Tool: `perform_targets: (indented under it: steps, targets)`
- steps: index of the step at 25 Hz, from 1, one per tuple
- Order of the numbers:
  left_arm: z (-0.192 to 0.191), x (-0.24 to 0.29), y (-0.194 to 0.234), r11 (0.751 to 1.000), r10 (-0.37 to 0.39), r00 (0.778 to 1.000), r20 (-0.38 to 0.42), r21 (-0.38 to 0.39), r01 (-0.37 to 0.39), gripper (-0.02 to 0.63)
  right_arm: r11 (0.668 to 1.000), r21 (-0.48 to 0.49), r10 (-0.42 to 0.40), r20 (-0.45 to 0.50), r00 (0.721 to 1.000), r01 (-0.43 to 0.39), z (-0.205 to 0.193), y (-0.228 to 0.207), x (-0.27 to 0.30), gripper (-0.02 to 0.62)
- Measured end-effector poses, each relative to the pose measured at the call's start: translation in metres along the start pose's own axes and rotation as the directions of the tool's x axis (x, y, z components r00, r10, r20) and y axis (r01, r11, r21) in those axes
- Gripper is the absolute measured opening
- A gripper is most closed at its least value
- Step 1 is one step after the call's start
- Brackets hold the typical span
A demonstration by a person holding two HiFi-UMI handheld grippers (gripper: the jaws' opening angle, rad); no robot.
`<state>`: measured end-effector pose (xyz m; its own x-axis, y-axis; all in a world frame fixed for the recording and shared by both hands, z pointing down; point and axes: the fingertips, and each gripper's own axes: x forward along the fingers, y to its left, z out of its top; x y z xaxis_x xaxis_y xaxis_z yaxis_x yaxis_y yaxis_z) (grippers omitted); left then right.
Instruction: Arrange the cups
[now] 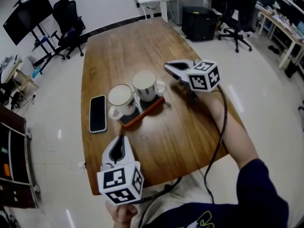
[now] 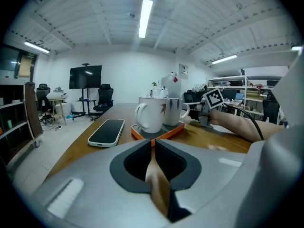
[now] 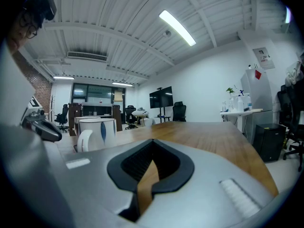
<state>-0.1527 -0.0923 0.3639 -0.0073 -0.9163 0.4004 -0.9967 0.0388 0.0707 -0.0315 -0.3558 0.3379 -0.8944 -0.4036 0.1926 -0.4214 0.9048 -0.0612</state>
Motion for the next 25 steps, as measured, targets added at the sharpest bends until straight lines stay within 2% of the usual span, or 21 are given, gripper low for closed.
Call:
perform_targets:
  steps: [4,10,14,20,25]
  targets:
    - [0.0,0.0,0.0,1.0,-0.003,1.0,0.006,-0.004,0.003,0.003,1.0,-0.001,0.0,-0.002,1.0,0.0,0.0,0.0,0.0,0.009]
    - [0.001,0.0,0.007,0.999,-0.005,0.997,0.074,-0.041,0.008,0.003,1.0,-0.003,0.0,0.011,1.0,0.0,-0.002,-0.005,0.003,0.009]
    - [-0.002,-0.005,0.01,0.999,0.019,0.998,0.068,-0.05,-0.016,0.003,1.0,0.004,0.009,0.007,1.0,-0.009,-0.006,0.001,0.007,0.009]
    - [0.006,-0.006,0.005,0.999,-0.003,0.997,0.074,-0.043,0.006,0.003,1.0,-0.003,0.003,0.001,1.0,-0.003,0.001,0.0,0.0,0.009]
    - [0.003,-0.006,0.007,0.999,0.01,0.997,0.073,-0.048,-0.006,0.003,1.0,-0.007,0.014,0.005,1.0,-0.014,-0.001,0.001,0.004,0.009]
